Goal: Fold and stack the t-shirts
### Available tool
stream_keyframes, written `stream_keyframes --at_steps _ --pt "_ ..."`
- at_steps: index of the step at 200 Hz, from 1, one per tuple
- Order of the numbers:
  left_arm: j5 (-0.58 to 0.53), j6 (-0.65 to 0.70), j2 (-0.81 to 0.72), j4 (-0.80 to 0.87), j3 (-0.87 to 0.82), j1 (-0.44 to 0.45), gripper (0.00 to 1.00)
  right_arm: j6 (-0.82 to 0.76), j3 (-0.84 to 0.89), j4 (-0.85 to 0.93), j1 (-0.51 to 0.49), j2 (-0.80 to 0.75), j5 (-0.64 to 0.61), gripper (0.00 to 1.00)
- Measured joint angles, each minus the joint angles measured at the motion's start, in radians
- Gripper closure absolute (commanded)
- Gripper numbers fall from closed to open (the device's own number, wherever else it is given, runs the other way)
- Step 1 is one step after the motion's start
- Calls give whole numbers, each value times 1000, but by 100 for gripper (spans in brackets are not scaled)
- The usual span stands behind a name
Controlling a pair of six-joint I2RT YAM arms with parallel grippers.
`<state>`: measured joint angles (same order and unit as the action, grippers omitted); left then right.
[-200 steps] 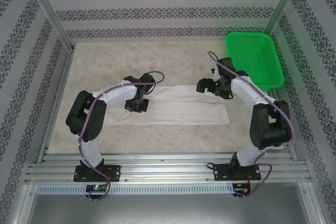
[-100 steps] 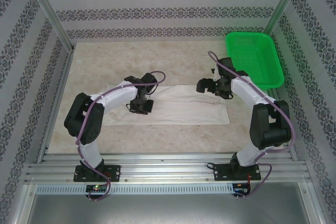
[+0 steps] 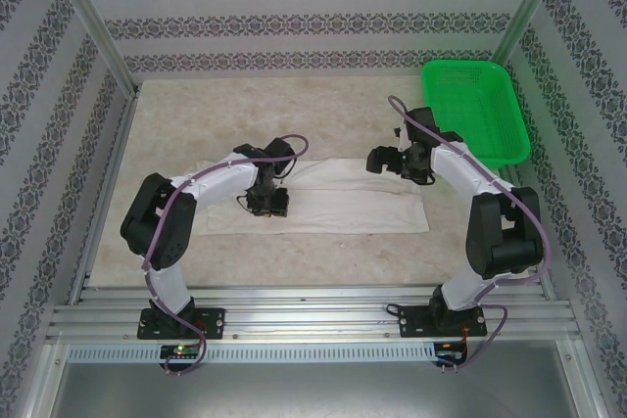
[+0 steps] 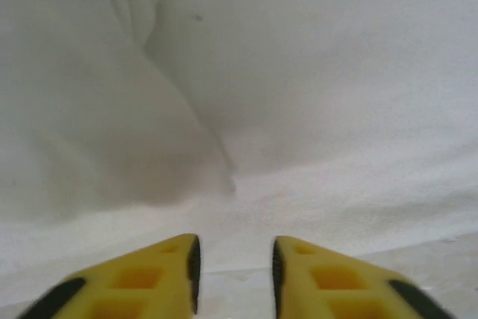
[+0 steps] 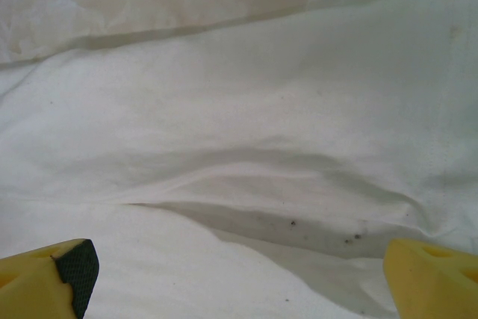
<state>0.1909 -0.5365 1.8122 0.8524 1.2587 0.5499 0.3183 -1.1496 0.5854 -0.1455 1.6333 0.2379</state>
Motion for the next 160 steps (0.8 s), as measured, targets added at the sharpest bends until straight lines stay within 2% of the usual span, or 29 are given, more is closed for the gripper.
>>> stream_keyframes --at_steps 19,55,73,107,130,160 --pt "-19 -5 -2 0 0 0 41 0 0 0 0 0 2 2" --pt "-48 -18 -45 5 13 -42 35 0 0 0 0 0 17 2" --pt "-71 -26 -106 5 13 -112 32 -4 -1 5 -2 1 17 2" --pt "-124 -33 -200 -14 -6 -314 31 -11 -35 55 -23 43 -8 2" --pt "-153 -38 -181 -53 -57 -415 33 -10 -48 80 -49 83 -22 2" --pt "-177 -52 -91 -101 -103 -465 34 9 -48 109 -75 138 -48 2"
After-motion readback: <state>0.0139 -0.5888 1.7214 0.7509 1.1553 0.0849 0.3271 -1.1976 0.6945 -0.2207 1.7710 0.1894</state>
